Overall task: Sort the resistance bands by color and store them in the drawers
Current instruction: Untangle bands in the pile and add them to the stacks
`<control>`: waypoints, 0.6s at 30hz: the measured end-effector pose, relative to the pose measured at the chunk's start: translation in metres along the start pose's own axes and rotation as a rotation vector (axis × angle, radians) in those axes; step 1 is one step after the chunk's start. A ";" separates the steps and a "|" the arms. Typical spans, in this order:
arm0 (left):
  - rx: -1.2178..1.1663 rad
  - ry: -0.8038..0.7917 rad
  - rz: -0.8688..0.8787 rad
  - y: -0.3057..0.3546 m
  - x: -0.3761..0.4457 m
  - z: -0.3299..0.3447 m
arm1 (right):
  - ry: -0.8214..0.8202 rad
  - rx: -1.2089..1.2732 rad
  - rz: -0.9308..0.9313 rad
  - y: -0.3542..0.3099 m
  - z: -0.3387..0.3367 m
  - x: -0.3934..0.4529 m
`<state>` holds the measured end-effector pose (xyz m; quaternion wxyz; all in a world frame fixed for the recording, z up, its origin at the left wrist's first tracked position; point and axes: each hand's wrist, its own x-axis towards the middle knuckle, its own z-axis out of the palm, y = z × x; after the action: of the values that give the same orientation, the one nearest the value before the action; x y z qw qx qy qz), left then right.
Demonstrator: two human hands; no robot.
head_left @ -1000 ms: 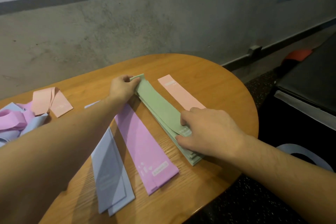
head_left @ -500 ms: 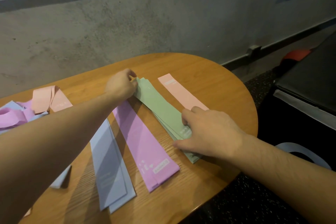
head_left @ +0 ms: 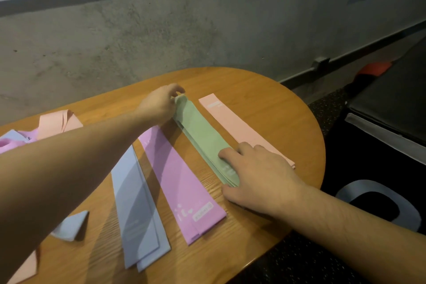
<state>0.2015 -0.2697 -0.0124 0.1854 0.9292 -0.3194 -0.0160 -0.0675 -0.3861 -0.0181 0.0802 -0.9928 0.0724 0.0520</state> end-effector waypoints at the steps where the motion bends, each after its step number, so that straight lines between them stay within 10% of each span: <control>1: 0.120 -0.057 0.077 0.000 -0.002 -0.002 | -0.001 0.014 0.000 0.001 0.001 -0.001; 6: 0.573 -0.347 0.269 -0.001 -0.010 -0.012 | -0.005 0.070 -0.003 0.002 0.003 0.000; 18: 0.865 -0.258 0.511 0.019 -0.001 -0.009 | -0.012 0.159 0.029 0.006 0.003 -0.005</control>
<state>0.1909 -0.2803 0.0028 -0.2587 0.8036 -0.5338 0.0488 -0.0733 -0.3911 -0.0219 0.1583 -0.9818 0.0901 0.0530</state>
